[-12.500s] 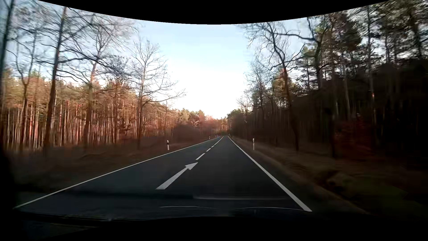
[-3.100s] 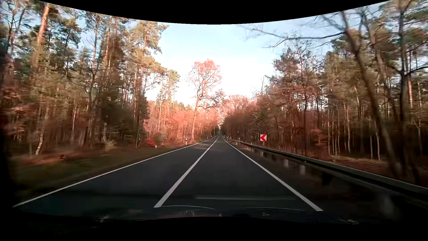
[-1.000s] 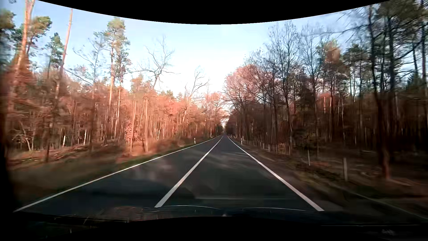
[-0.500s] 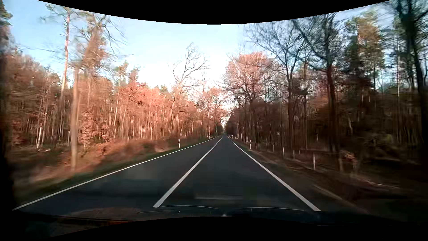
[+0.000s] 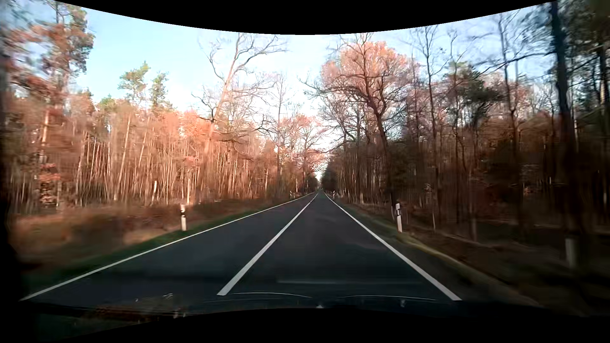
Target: Follow the waypoints while adhering to traffic rules and regulations
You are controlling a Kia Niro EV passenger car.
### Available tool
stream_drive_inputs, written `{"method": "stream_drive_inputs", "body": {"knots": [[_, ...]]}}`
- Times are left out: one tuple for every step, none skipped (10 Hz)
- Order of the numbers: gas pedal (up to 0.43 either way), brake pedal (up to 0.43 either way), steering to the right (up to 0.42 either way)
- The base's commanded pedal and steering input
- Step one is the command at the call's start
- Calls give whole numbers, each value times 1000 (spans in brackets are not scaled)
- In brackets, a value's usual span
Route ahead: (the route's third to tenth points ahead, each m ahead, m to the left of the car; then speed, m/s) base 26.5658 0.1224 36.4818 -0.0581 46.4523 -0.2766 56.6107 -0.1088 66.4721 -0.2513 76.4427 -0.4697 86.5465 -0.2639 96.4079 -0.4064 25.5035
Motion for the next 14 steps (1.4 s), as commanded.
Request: {"method": "stream_drive_inputs", "body": {"knots": [[228, 0, -1], [228, 0, -1], [228, 0, -1], [228, 0, -1], [228, 0, -1], [228, 0, -1], [228, 0, -1], [228, 0, -1], [228, 0, -1], [228, 0, -1], [228, 0, -1], [228, 0, -1], [228, 0, -1], [228, 0, -1]]}}
